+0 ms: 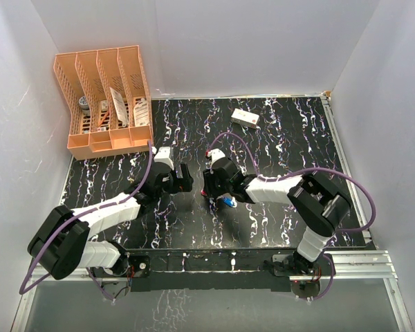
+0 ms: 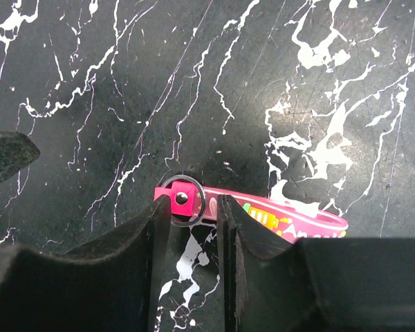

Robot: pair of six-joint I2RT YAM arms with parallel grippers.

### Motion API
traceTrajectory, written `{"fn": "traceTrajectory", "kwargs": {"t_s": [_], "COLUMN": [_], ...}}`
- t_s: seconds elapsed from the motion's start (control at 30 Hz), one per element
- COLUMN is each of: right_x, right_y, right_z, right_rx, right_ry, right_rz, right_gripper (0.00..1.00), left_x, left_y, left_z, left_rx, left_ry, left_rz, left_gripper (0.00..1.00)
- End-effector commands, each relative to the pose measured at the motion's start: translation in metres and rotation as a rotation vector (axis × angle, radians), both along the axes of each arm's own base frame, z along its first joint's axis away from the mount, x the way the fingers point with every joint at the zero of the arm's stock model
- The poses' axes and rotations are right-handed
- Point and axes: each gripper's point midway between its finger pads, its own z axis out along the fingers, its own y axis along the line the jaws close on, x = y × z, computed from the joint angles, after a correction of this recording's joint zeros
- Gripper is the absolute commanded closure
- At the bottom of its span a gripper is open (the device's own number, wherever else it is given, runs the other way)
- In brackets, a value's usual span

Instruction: Put the keys on the keyring

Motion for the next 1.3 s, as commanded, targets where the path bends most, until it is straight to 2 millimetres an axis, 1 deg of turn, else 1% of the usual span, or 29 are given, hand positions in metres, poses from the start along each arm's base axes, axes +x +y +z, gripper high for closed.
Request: {"fn": "traceTrajectory", "kwargs": {"t_s": [0.0,0.13,0.33,0.43,0.47,0.5,0.53,0.6,0.63,0.67,0.77,0.9,1.0,1.17,1.27], "right_x": [0.017,0.014,0.007,0.005,0.003,0.002,0.001,0.002,0.003,0.006,0.013,0.018,0.019,0.017,0.016], "right_y": [0.016,0.014,0.0,-0.006,-0.01,-0.011,-0.011,-0.013,-0.014,-0.013,-0.011,-0.009,-0.011,-0.015,-0.019], "right_z": [0.018,0.01,-0.002,-0.006,-0.018,-0.019,-0.02,-0.018,-0.016,-0.004,0.025,0.069,0.096,0.131,0.146], "right_rx": [0.065,0.037,-0.051,-0.092,-0.12,-0.13,-0.139,-0.142,-0.14,-0.116,-0.055,0.015,0.053,0.081,0.096], "right_ry": [-0.044,-0.015,0.011,0.013,0.033,0.035,0.038,0.028,0.013,-0.022,-0.113,-0.239,-0.319,-0.417,-0.46], "right_rz": [-0.007,-0.001,0.004,0.017,0.025,0.028,0.033,0.031,0.029,0.023,0.022,0.032,0.041,0.066,0.064], "right_gripper": [0.71,0.8,0.87,0.89,0.91,0.92,0.96,1.0,1.0,1.0,1.0,1.0,1.0,1.0,1.0], "left_x": [-0.002,-0.002,-0.002,-0.002,-0.002,-0.002,-0.002,-0.002,-0.002,-0.002,-0.002,-0.003,-0.005,-0.01,-0.014], "left_y": [0.001,0.002,0.002,0.003,0.003,0.003,0.003,0.003,0.003,0.002,-0.005,-0.022,-0.034,-0.057,-0.069], "left_z": [0.001,0.001,0.0,-0.001,-0.001,-0.001,-0.001,-0.001,0.0,0.001,0.01,0.03,0.043,0.071,0.087], "left_rx": [-0.005,-0.001,0.003,0.008,0.008,0.008,0.01,0.012,0.012,0.008,-0.015,-0.071,-0.122,-0.284,-0.381], "left_ry": [-0.003,-0.003,-0.001,-0.001,-0.002,-0.002,0.001,0.001,-0.003,-0.011,-0.046,-0.116,-0.158,-0.205,-0.209], "left_rz": [0.0,-0.001,0.001,0.002,0.002,0.001,0.0,-0.002,-0.004,-0.012,-0.057,-0.147,-0.214,-0.306,-0.364], "left_gripper": [0.04,0.04,0.04,0.04,0.04,0.04,0.04,0.04,0.04,0.04,0.03,0.03,0.03,0.05,0.07]}}
